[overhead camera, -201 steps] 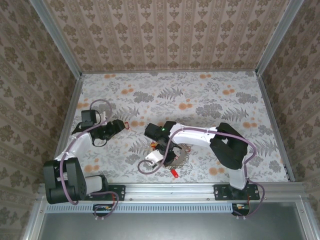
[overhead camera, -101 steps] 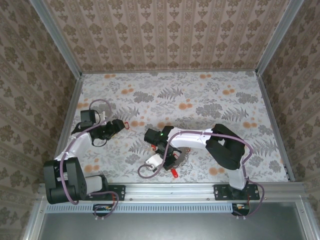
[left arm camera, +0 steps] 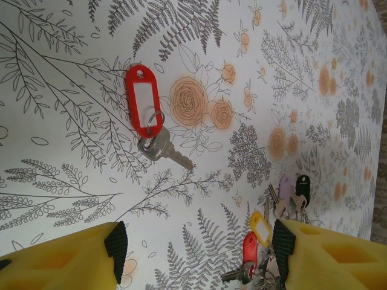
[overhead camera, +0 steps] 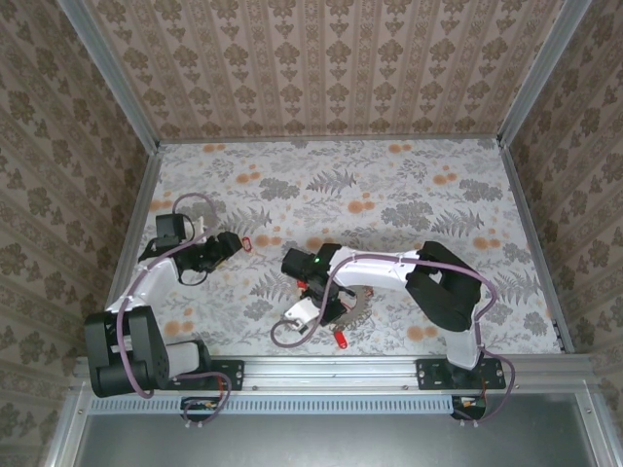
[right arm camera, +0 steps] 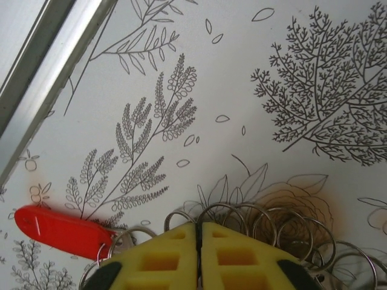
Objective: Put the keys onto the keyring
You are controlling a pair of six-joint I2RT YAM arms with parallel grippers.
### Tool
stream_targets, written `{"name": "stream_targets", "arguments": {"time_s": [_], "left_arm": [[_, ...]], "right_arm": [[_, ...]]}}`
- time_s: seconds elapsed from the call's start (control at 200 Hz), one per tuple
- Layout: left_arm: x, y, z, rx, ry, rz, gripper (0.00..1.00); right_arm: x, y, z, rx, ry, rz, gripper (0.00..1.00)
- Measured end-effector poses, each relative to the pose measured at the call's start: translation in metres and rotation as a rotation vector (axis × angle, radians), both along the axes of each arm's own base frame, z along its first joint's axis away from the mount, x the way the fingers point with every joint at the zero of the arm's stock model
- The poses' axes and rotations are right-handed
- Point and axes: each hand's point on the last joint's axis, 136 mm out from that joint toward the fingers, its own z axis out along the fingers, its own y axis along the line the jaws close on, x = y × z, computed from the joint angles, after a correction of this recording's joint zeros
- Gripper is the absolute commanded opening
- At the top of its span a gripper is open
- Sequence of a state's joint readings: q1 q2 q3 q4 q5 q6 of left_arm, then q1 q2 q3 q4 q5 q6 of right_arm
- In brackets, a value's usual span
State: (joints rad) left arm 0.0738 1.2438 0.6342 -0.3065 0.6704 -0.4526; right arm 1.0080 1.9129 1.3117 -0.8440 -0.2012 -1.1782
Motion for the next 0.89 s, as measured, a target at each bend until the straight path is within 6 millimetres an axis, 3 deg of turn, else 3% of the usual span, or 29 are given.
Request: {"name": "stream_targets", "arguments": {"time_s": [0.24, 0.345, 0.44, 0.57, 0.895], "left_arm": [[0.001, -0.001, 0.001, -0.002, -0.007, -0.004, 0.65], [0.002, -0.01, 0.003, -0.011, -0.038, -0.038, 0.63], [-0.001, -0.029, 0.007, -0.006, -0.083, -0.118, 0.63], [-0.003, -0.065, 0.027, -0.028, -0.253, -0.263, 0.6], [-0.022, -0.118, 0.054, -0.078, -0.558, -0.547, 0.58]], "right_arm": [[0.01, -0.012, 0.018, 0.073, -0.025, -0.053, 0.0], [0.015, -0.016, 0.026, 0.142, -0.034, -0.095, 0.0], [0.023, -0.019, 0.03, 0.212, -0.041, -0.149, 0.0], [0.034, -0.026, 0.032, 0.306, -0.03, -0.247, 0.0], [0.062, -0.035, 0.043, 0.58, 0.037, -0.506, 0.0]]}}
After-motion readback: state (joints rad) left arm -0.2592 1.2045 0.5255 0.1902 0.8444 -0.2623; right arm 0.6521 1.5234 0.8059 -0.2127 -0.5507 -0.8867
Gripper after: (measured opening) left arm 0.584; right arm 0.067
